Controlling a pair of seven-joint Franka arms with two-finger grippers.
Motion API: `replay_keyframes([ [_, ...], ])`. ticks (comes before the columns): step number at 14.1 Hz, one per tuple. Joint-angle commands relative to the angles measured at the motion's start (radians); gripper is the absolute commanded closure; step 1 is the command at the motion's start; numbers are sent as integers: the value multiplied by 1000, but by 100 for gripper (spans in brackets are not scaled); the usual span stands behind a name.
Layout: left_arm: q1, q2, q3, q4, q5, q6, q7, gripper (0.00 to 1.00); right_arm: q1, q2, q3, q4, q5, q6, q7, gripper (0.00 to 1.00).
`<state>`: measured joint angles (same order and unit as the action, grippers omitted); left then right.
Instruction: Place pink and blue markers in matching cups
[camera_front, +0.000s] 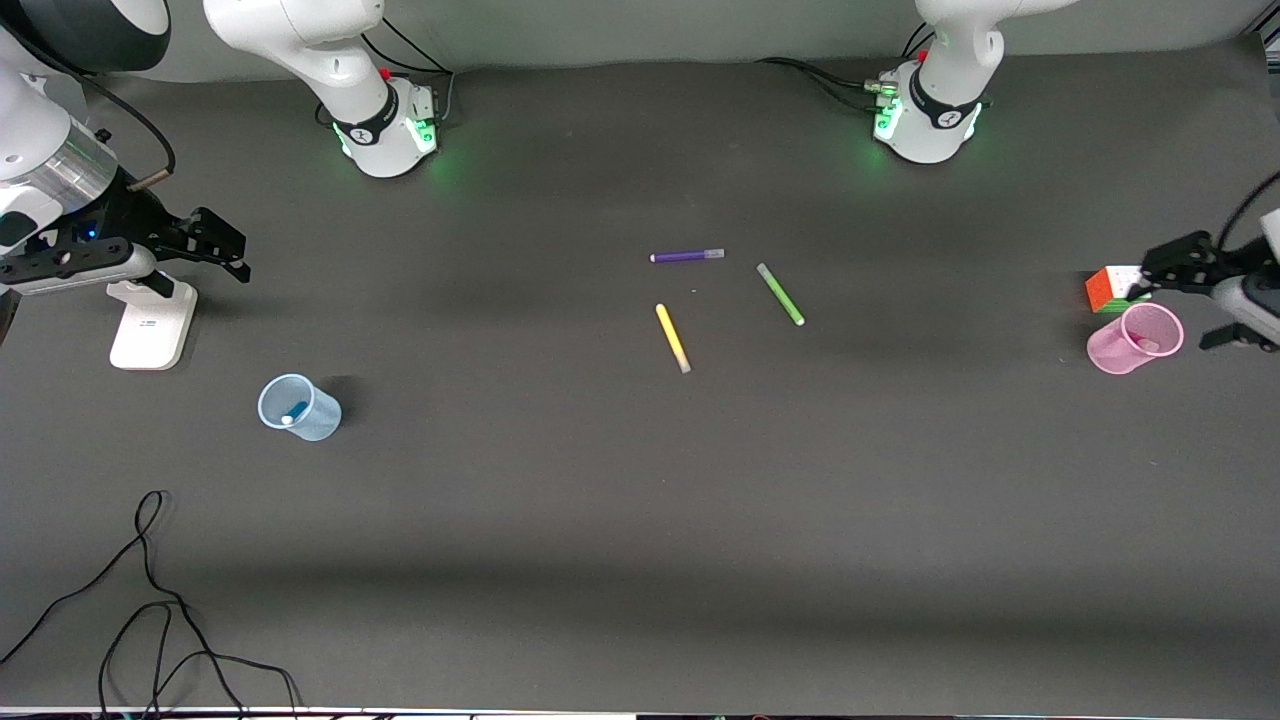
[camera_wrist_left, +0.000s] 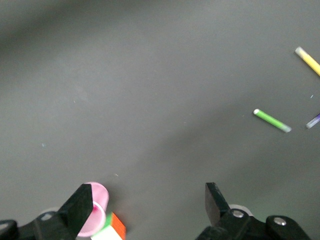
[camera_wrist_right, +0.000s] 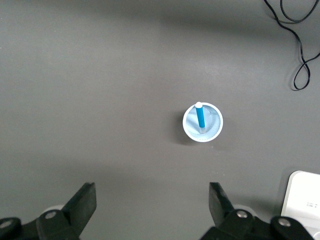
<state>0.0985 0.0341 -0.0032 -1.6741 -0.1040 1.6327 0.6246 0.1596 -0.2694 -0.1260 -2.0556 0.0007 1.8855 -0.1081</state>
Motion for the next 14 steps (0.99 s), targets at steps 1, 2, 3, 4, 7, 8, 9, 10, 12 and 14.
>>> replay_keyframes([
  [1, -80, 49, 20, 105, 61, -89, -181, 0, -3, 10, 3, 11, 12, 4, 10, 0],
  [2, -83, 47, 19, 106, 64, -94, -183, 0, -3, 18, 3, 11, 12, 3, 11, 0],
  [3, -83, 47, 19, 105, 64, -112, -186, 0, -3, 21, 3, 11, 12, 3, 12, 0],
  [4, -83, 47, 19, 103, 64, -119, -184, 0, -3, 22, 3, 12, 10, 3, 10, 0],
  [7, -95, 47, 20, 99, 64, -122, -187, 0, -2, 21, 8, 12, 7, 1, 10, 0],
  [8, -97, 47, 20, 97, 66, -122, -187, 0, -2, 22, 11, 12, 7, 1, 11, 0],
  [9, -98, 47, 20, 97, 64, -122, -192, 0, -2, 24, 11, 12, 7, 1, 13, 0],
  [10, -101, 47, 19, 97, 66, -122, -227, 0, -3, 29, 11, 12, 7, 1, 12, 0],
  [12, -135, 47, 20, 102, 64, -138, -293, 0, -3, 29, 11, 12, 7, 1, 10, 0],
  [14, -144, 43, 17, 103, 64, -155, -354, 0, -2, 30, 25, 25, 7, 0, 10, 0],
])
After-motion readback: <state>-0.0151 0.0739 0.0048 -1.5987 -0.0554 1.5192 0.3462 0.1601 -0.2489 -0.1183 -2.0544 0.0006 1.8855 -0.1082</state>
